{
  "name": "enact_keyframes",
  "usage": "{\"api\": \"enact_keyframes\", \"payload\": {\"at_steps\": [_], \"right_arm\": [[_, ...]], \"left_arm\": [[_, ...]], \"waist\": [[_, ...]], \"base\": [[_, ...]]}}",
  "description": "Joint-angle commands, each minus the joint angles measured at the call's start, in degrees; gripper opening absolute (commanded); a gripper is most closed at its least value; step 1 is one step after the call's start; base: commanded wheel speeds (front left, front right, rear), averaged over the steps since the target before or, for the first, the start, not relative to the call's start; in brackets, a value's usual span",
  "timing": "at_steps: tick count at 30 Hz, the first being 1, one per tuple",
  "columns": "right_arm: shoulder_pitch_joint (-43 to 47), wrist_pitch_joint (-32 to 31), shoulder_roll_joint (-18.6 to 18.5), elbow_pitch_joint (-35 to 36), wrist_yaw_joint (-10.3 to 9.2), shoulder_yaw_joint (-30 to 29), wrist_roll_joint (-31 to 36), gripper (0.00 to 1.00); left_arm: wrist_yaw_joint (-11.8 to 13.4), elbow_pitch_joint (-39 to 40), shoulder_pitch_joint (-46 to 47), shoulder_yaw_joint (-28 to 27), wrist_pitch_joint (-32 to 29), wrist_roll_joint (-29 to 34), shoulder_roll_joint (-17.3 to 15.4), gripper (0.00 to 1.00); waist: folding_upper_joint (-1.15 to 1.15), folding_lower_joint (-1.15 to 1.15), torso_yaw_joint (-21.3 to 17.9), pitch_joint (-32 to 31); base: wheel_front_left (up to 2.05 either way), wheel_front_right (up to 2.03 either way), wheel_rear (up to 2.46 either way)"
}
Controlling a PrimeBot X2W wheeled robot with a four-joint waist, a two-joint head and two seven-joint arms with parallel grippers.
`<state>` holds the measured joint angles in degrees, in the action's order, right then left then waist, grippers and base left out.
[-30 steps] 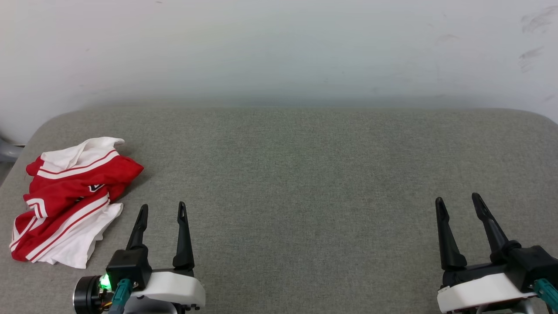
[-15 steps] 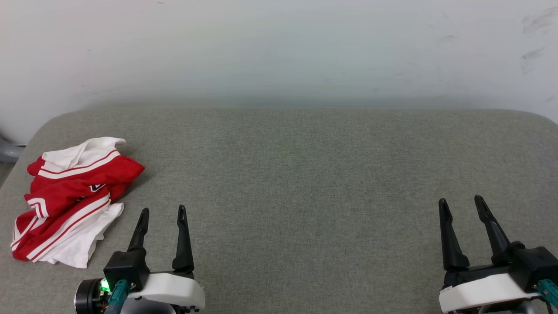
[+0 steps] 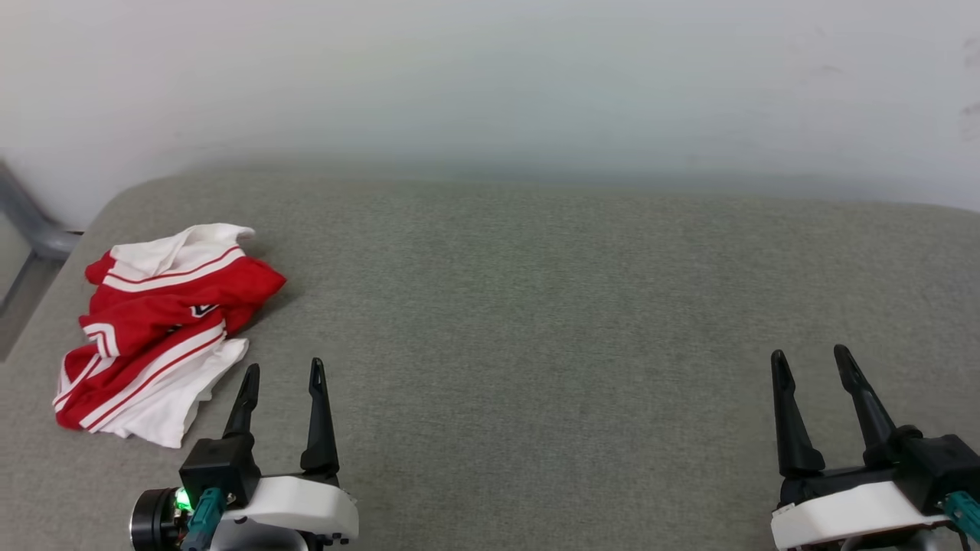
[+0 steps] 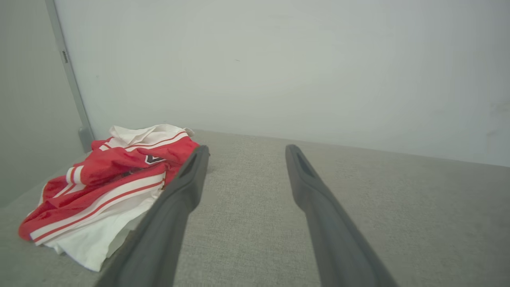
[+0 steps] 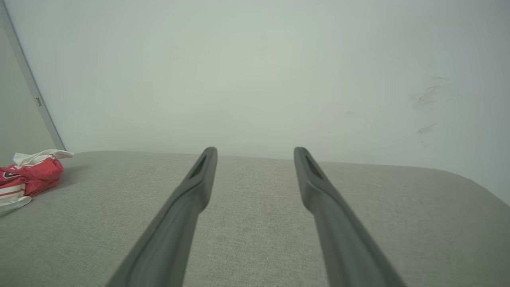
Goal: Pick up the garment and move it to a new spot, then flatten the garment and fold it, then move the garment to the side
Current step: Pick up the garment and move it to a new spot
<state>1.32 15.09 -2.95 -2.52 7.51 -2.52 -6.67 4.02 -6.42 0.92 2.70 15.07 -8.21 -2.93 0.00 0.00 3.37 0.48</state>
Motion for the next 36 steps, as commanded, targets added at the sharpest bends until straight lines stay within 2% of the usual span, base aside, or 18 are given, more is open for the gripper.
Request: {"api": "enact_keyframes", "payload": {"at_steps": [1, 26, 36], "right_arm": [[0.5, 0.1, 0.1, 0.0, -0.04, 0.1, 0.1, 1.0], [1.1, 0.1, 0.1, -0.2, -0.04, 1.1, -0.1, 1.0], [0.4, 0.1, 0.1, -0.1, -0.04, 1.4, 0.0, 1.0]], "left_arm": [[0.1, 0.0, 0.4, -0.2, 0.2, 0.2, 0.1, 1.0], [0.3, 0.0, -0.2, -2.2, 0.2, 0.0, 0.1, 1.0], [0.2, -0.1, -0.4, -3.3, 0.2, -0.7, 0.1, 1.0]], "waist": [[0.0, 0.0, 1.1, 0.0], [0.0, 0.0, 18.4, 0.0], [0.0, 0.0, 23.3, 0.5]], "base": [[0.0, 0.0, 0.0], [0.0, 0.0, 0.0], [0.0, 0.0, 0.0]]}}
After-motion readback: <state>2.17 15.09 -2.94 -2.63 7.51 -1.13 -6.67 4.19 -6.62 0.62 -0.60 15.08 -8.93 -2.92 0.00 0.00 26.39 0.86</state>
